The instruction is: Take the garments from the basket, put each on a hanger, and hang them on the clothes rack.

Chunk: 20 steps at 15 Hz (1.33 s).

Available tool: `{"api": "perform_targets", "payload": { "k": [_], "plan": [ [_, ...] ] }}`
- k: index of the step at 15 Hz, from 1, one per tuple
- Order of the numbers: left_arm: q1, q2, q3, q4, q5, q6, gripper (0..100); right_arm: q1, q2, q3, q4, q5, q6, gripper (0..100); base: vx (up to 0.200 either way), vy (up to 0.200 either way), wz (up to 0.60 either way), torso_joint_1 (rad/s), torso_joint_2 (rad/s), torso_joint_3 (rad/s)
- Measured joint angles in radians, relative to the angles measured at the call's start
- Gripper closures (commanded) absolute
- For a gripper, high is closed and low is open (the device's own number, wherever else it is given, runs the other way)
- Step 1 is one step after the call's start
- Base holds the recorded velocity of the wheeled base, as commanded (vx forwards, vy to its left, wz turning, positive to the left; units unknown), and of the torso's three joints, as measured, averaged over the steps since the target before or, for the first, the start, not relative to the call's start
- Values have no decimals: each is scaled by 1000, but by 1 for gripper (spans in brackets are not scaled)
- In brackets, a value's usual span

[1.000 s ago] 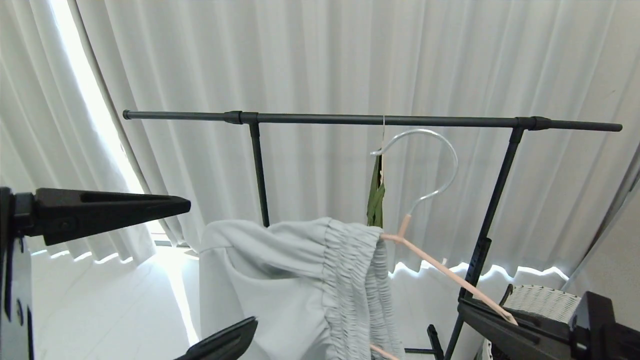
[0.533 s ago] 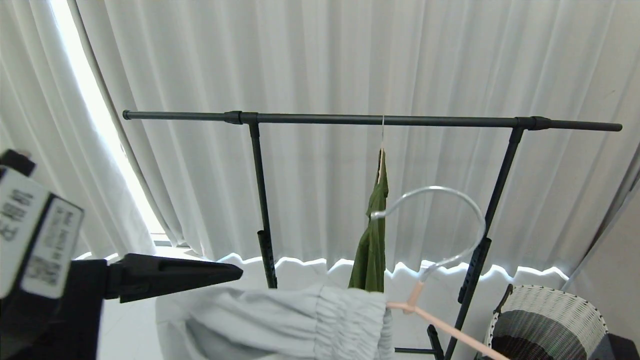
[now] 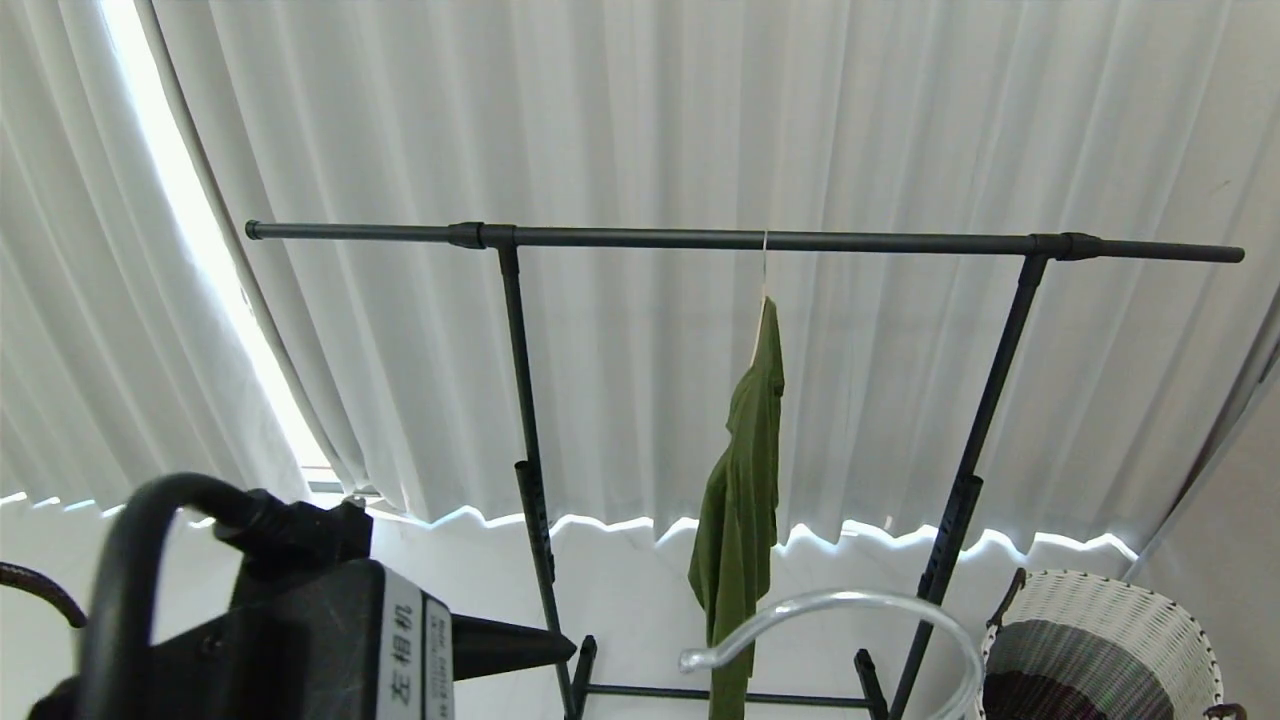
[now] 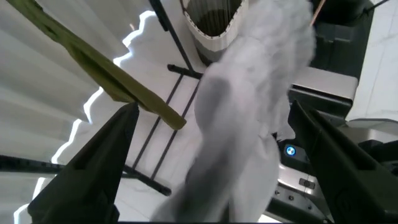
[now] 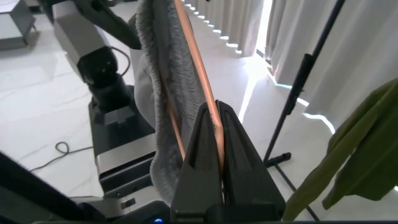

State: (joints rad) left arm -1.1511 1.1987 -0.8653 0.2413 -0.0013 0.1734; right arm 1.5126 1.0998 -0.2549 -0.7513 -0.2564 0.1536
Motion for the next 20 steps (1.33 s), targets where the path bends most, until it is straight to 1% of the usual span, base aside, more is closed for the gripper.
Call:
{"api": "perform_targets", "payload": {
  "k": [3,4,5,13,14,18,19,20],
  "plan": [
    [0,18,21,-4,-4,1,0,10,2,-2,1,0,0,100,0,0,0,0,0,0],
    [0,21,28,-4,-17,2,0,11,2,-3,2,0,-1,100,0,0,0,0,0,0],
    [-1,22,32,-4,-26,4,100,12,2,-4,2,0,-2,100,0,0,0,0,0,0],
    [-4,26,37,-4,-28,5,100,12,2,-6,0,0,-2,100,0,0,0,0,0,0],
    [-4,26,37,-4,-28,5,100,12,2,-5,-1,-1,-2,0,0,0,0,0,0,0],
    [-4,27,39,-4,-23,4,100,10,-2,-1,-3,-6,-1,0,0,0,0,0,0,0],
    [-3,27,42,-4,-12,4,100,9,-2,-1,-3,-6,-1,0,0,0,0,0,0,0],
    [-1,27,49,-4,20,3,100,7,-2,-1,-2,-6,-1,0,0,0,0,0,0,0]
  ]
}}
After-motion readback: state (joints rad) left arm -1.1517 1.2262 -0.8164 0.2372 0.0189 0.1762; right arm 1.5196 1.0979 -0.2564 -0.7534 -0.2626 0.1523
